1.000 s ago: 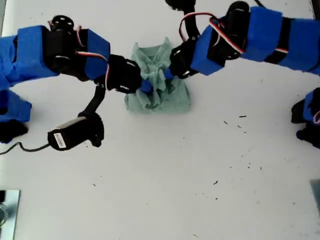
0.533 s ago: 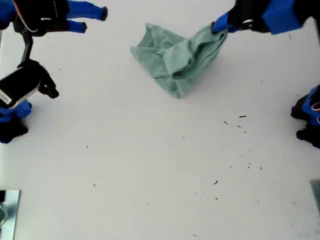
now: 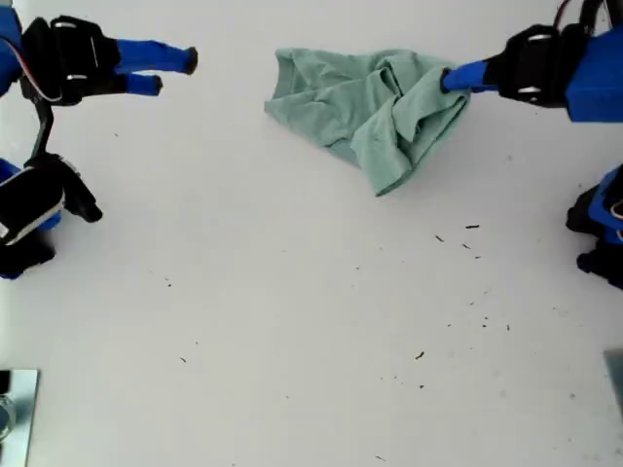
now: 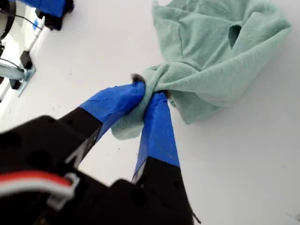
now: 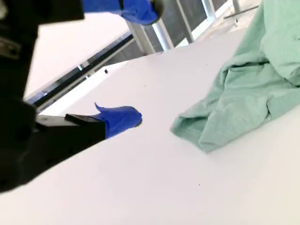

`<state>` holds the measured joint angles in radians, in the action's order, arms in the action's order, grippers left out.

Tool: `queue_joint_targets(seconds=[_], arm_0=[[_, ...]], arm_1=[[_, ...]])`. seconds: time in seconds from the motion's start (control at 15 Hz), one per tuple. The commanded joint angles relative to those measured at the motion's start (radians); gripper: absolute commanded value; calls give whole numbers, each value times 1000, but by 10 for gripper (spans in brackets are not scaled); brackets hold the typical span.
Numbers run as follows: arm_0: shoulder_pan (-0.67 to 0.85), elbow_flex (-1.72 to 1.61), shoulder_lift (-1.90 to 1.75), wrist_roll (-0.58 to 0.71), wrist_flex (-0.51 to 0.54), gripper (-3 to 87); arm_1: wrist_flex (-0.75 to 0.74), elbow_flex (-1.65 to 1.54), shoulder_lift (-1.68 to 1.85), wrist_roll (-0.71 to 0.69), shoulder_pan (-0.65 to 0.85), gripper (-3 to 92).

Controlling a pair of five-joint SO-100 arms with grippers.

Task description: Fold t shirt

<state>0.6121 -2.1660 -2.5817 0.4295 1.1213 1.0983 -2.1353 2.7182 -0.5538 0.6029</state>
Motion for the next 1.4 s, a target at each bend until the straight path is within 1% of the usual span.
queue_joint_targets(seconds=[0.0,0.07,0.13,0.2,0.27,0.33,0.47,0.53,0.67,0.73,0.8,0.87,1.0,1.07,1.13,1.2,1.33], arm_0=[[-17,-2,-57,-14,-12,290],[-28,-2,-51,-14,-12,289],[-48,0,-28,-18,-29,288],[-71,6,8,-26,-44,288],[-92,14,40,-35,-55,289],[-110,15,55,-43,-64,289],[-135,11,78,-54,-83,289],[-144,9,89,-57,-89,289],[-155,-18,94,-61,-109,289],[-163,-40,94,-66,-133,289],[-173,-46,103,-74,-149,289],[-190,-49,106,-78,-150,289],[-199,-114,41,-91,-144,272],[-207,-161,-54,-98,-143,206],[-215,-221,-178,-103,-140,119],[-222,-304,-301,-129,-118,-1],[-293,-525,-511,-229,-118,-1]], arm_1=[[-46,28,-28,0,-6,24],[-67,117,-163,-35,-6,46],[-34,336,-397,-94,-6,228],[64,670,-686,-184,-15,412],[161,971,-922,-227,-14,391],[175,1134,-1045,-221,11,323],[15,1147,-1026,-189,31,270],[-32,1106,-983,-176,31,252],[-110,931,-833,-126,43,204],[-233,799,-739,-81,57,186],[-252,779,-707,-89,64,181],[-198,772,-686,-100,64,174],[-110,575,-522,-115,48,166],[-84,414,-382,-121,32,160],[-52,242,-209,-124,12,106],[-26,67,-12,-115,-11,10],[32,-279,365,-6,-72,10]])
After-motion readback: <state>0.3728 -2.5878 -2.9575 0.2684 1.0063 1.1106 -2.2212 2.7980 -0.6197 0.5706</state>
